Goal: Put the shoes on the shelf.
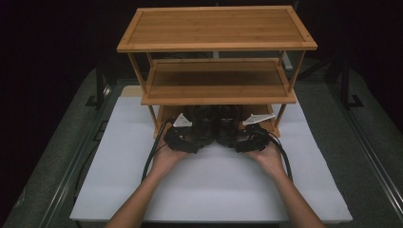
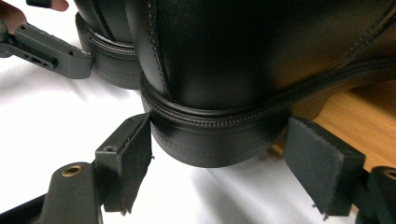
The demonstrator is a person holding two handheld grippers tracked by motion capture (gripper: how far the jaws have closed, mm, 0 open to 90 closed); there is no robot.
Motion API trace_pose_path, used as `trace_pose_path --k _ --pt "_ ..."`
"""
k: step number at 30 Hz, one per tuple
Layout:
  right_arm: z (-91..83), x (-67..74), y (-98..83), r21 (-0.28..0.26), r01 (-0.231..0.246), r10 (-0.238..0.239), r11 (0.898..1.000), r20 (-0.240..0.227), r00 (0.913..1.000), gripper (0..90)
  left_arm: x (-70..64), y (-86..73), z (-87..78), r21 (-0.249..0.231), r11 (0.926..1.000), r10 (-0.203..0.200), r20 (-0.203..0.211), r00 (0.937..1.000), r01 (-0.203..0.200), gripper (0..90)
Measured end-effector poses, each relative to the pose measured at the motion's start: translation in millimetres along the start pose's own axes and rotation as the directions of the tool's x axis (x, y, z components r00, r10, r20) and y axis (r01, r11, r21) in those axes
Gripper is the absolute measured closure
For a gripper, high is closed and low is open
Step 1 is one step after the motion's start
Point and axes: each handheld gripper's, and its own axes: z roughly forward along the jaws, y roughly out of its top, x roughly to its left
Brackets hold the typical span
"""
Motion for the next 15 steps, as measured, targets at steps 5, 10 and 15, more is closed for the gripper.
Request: trace_pose_path --k 5,10,15 --pt "7.4 -8.1 3.9 0.001 -0.006 0.006 1.000 0.008 0.9999 24.0 7.4 5.9 7.7 0.007 0.9999 0.011 -0.017 0.9998 -0.011 14.9" --pt "12.6 -15.6 8.9 -0.009 -0.006 0.007 1.000 0.024 0.9997 23.9 15.2 12.0 15.0 0.012 0.9999 0.003 -0.019 0.9998 -0.003 14.9" --pt "18.9 -21.1 12.0 -0.012 -0.010 0.010 1.000 0.045 0.9989 23.8 20.5 14.6 22.4 0.012 0.9999 -0.004 -0.030 0.9995 0.005 14.9"
